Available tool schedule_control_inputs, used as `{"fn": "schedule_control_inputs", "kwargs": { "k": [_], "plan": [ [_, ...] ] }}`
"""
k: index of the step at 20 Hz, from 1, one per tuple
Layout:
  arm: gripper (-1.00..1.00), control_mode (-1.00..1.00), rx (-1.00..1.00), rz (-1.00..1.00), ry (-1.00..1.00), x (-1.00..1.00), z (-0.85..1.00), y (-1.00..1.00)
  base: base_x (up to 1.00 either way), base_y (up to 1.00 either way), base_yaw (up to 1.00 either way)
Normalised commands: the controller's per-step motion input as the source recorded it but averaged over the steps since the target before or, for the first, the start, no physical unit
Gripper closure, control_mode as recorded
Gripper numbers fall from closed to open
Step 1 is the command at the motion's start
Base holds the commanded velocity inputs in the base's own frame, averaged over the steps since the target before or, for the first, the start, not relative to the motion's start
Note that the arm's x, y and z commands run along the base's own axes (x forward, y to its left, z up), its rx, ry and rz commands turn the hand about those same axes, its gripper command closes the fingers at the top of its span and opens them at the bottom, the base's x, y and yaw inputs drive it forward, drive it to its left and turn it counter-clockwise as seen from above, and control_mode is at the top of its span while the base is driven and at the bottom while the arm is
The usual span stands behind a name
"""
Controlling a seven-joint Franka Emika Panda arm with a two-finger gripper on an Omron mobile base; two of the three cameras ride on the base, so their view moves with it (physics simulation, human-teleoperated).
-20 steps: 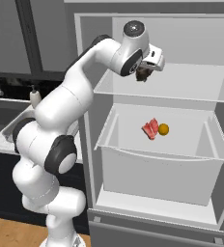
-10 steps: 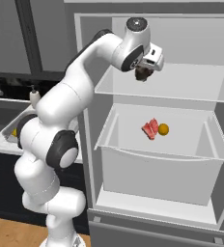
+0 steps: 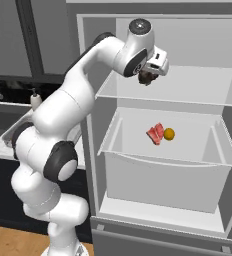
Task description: Place one lemon and one steak in each tupperware on the nearby counter, to pack two identical lunches.
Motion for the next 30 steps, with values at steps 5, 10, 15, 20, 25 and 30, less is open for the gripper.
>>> {"fn": "schedule_control_inputs", "kwargs": {
  "k": [5,10,15,20,25,30],
  "plan": [
    [1.0,-1.0,0.04,-0.12,-0.15,-0.98,-0.15,0.09,0.0,0.0,0.0],
    [1.0,-1.0,0.03,-0.06,-0.29,-1.0,0.33,0.01,0.0,0.0,0.0],
    [1.0,-1.0,0.28,0.0,-0.18,-1.0,0.82,0.04,0.0,0.0,0.0],
    [1.0,-1.0,0.37,0.03,-0.02,-1.0,0.79,0.05,0.0,0.0,0.0],
    [1.0,-1.0,0.24,0.07,0.0,-1.0,0.47,0.19,0.0,0.0,0.0],
    [1.0,-1.0,-0.01,0.14,0.0,-1.0,-0.08,0.65,0.0,0.0,0.0]
  ]
}}
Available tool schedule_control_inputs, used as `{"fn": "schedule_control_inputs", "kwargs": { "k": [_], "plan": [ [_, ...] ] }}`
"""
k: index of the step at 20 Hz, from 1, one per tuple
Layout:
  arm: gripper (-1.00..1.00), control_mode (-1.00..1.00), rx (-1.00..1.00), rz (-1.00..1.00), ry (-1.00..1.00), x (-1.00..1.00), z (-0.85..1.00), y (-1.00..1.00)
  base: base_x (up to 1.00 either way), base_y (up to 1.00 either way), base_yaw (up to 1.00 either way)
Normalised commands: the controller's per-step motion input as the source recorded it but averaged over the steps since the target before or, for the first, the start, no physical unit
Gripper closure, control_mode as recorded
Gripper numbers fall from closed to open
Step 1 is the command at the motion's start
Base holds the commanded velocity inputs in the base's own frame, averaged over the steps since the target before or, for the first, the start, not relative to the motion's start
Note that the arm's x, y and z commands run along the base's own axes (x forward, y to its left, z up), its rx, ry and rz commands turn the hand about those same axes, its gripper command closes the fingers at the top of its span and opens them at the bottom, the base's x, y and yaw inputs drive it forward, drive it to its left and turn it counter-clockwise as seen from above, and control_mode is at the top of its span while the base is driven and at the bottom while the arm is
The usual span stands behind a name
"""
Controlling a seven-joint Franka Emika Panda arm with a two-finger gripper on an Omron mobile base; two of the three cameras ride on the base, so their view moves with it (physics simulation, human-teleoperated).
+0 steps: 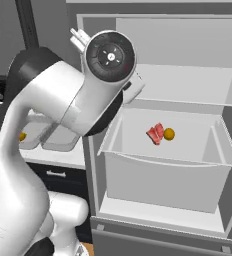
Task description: Place one lemon and one steak in each tupperware on the nearby counter, to pack two identical lunches.
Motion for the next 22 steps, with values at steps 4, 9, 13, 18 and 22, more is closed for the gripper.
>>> {"fn": "schedule_control_inputs", "kwargs": {
  "k": [4,9,13,18,22],
  "plan": [
    [1.0,-1.0,0.0,0.07,-0.01,-0.77,-0.26,0.97,0.0,0.0,0.0],
    [1.0,-1.0,-0.02,0.01,0.0,-0.3,-0.21,1.0,0.0,0.0,0.0],
    [1.0,-1.0,-0.17,0.04,0.0,0.0,-0.17,1.0,0.0,0.0,0.0],
    [1.0,-1.0,-0.16,0.0,0.0,0.0,-0.1,1.0,0.0,0.0,0.0],
    [1.0,-1.0,-0.01,0.14,0.11,0.31,-0.2,0.76,0.0,0.0,0.0]
  ]
}}
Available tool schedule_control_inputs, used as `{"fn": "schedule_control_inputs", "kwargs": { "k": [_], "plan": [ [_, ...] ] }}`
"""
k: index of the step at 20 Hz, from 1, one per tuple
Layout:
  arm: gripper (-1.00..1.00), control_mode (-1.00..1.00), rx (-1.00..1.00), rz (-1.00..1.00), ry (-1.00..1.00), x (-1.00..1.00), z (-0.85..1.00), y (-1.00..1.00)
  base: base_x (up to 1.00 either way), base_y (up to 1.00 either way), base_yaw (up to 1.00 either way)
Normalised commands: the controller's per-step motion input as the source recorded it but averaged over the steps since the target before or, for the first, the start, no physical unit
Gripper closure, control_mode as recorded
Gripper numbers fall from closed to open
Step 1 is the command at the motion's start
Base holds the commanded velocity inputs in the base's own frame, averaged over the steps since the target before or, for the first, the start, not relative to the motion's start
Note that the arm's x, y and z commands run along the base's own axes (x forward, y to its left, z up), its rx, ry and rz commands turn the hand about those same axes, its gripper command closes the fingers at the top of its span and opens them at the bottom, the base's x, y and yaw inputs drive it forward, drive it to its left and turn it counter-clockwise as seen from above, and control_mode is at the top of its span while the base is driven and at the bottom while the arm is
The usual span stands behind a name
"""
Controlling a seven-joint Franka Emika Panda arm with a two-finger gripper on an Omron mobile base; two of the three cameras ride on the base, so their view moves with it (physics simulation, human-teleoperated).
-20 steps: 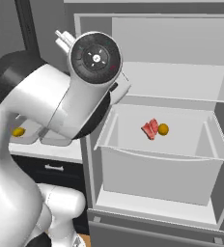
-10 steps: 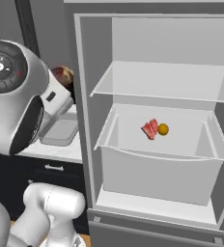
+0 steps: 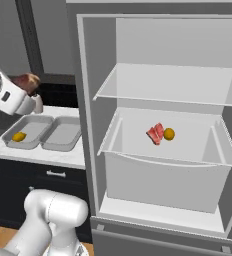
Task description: Place one lemon and one steak in each tupperware on the nearby counter, to pack two identical lunches.
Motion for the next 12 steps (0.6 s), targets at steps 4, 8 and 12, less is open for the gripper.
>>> {"fn": "schedule_control_inputs", "kwargs": {
  "k": [4,8,12],
  "plan": [
    [1.0,-1.0,0.04,0.1,0.06,0.34,-0.31,0.61,0.0,0.0,0.0],
    [1.0,-1.0,-0.08,0.02,0.17,0.82,-0.61,0.65,0.0,0.0,0.0],
    [1.0,-1.0,-0.17,0.0,0.16,0.82,-0.49,0.65,0.0,0.0,0.0]
  ]
}}
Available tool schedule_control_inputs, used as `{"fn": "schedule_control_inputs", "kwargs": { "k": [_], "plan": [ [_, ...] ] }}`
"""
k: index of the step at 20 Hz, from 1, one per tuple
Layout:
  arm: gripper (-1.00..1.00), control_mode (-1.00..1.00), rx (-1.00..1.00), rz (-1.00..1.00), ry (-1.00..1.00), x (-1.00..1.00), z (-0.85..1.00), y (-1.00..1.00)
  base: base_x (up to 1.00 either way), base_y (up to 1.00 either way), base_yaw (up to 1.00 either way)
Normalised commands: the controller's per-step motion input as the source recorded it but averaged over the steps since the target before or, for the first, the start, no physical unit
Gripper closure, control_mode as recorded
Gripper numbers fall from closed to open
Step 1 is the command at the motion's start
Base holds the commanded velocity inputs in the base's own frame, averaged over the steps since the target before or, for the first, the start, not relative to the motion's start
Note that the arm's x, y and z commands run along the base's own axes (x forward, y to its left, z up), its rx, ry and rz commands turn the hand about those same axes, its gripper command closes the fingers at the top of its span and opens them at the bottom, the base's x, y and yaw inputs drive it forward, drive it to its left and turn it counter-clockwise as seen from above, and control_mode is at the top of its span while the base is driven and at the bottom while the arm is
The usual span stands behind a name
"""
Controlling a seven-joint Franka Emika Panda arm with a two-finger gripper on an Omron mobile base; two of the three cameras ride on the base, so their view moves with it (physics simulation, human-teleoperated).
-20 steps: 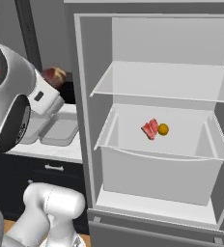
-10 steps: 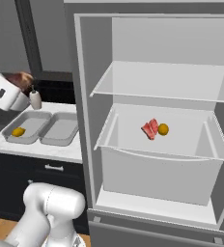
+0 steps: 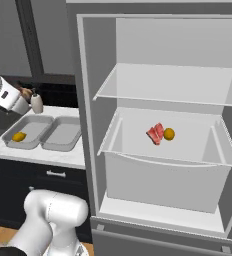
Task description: Place one lemon and one steak in each tupperware on the nearby counter, to pack two identical lunches.
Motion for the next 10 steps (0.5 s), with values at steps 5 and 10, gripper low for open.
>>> {"fn": "schedule_control_inputs", "kwargs": {
  "k": [5,10],
  "plan": [
    [1.0,-1.0,-0.03,0.05,0.06,0.56,-0.25,0.83,0.0,0.0,0.0],
    [1.0,-1.0,0.0,0.04,0.02,0.53,-0.28,0.79,0.0,0.0,0.0]
  ]
}}
